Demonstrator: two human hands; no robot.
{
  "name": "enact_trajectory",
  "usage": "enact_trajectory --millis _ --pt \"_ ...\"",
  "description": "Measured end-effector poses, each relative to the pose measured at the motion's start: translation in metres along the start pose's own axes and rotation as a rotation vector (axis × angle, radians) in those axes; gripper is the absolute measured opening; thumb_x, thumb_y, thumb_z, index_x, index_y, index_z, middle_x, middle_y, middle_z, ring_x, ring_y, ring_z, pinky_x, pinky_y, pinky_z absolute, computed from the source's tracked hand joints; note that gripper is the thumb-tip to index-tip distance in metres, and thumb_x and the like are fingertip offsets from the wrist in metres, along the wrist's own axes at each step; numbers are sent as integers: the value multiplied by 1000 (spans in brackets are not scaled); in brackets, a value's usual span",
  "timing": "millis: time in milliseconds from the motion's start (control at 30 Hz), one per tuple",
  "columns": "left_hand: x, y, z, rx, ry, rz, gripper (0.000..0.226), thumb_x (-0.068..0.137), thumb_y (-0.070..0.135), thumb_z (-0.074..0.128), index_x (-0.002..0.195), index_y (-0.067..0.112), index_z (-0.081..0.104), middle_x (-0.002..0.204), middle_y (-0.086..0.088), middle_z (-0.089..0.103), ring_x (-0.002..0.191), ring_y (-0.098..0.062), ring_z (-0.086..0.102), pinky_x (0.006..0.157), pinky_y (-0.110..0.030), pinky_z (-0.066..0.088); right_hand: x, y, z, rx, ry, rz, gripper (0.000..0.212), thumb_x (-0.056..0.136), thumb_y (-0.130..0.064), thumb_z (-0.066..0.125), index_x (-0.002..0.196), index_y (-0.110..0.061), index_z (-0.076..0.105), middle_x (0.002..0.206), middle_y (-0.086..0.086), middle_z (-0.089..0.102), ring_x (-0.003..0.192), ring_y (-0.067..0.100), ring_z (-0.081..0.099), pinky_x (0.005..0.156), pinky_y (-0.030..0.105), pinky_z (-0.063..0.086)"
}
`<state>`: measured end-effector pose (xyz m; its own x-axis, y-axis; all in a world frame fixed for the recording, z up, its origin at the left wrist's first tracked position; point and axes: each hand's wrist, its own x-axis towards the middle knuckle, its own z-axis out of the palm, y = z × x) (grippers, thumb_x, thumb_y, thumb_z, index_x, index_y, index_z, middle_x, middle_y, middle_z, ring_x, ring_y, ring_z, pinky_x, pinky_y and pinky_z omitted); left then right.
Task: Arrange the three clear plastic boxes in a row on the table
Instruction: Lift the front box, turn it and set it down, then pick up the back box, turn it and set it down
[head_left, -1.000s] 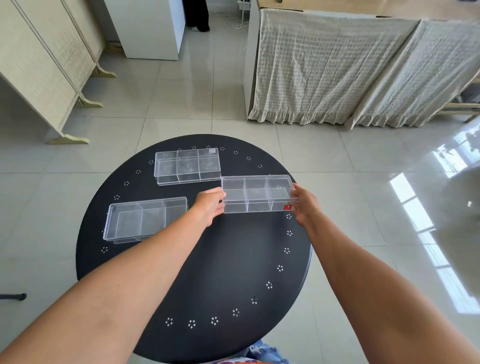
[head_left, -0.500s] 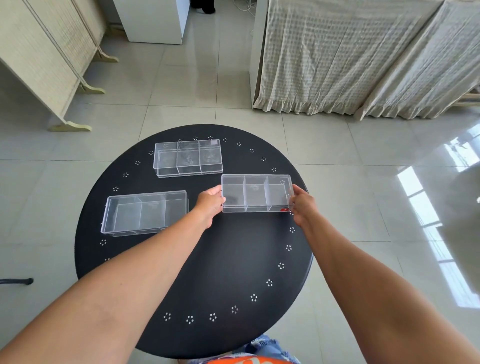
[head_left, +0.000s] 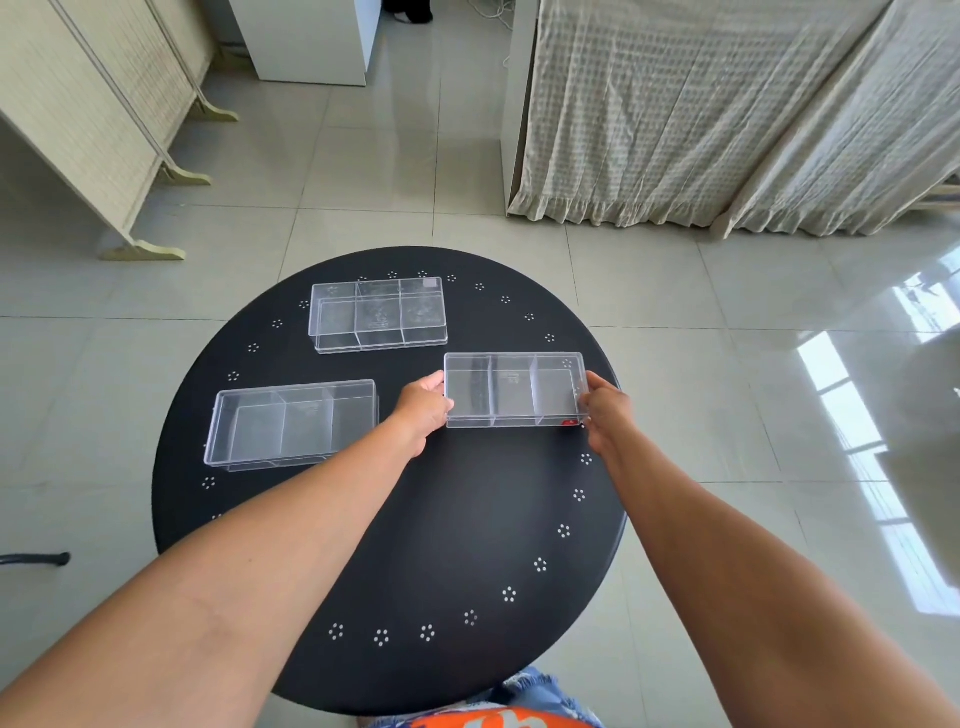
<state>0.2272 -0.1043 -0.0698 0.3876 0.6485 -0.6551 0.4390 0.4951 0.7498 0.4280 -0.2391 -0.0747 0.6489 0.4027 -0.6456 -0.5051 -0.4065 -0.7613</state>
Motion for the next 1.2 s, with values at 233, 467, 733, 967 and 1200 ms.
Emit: enact_trajectory --millis 233,467,733,967,1200 --pt "-7 15 0 80 105 18 61 89 4 53 147 18 39 145 -8 48 125 -24 52 112 -42 38 -20 -22 2 14 156 -50 44 86 9 42 129 14 48 133 33 50 118 45 58 76 34 51" --pt "-15 48 -19 140 223 102 42 88 8 51 127 17 61 131 -10 62 122 -29 57 105 -40 46 -15 -50 23 -533 277 -121 51 84 -14 44 129 -34 59 132 2 58 127 28 50 110 42 33" --pt "-8 74 -82 147 374 169 34 85 12 53 113 21 70 120 -11 70 115 -27 64 100 -40 50 -10 -82 81 -666 114 -267 52 86 -15 38 130 -33 61 125 4 64 117 29 56 97 39 36" --pt "12 87 -141 149 483 164 46 85 25 68 128 12 60 132 -9 62 119 -25 59 101 -31 45 -13 -87 146 -657 -153 -202 49 93 -28 54 121 12 58 62 4 41 70 23 41 68 33 37" --pt "40 87 -172 126 345 25 80 87 56 55 148 10 32 154 -8 38 141 -28 37 111 -38 30 -9 -93 189 -547 -199 -34 59 98 -42 48 137 2 49 97 7 47 102 26 54 95 38 48"
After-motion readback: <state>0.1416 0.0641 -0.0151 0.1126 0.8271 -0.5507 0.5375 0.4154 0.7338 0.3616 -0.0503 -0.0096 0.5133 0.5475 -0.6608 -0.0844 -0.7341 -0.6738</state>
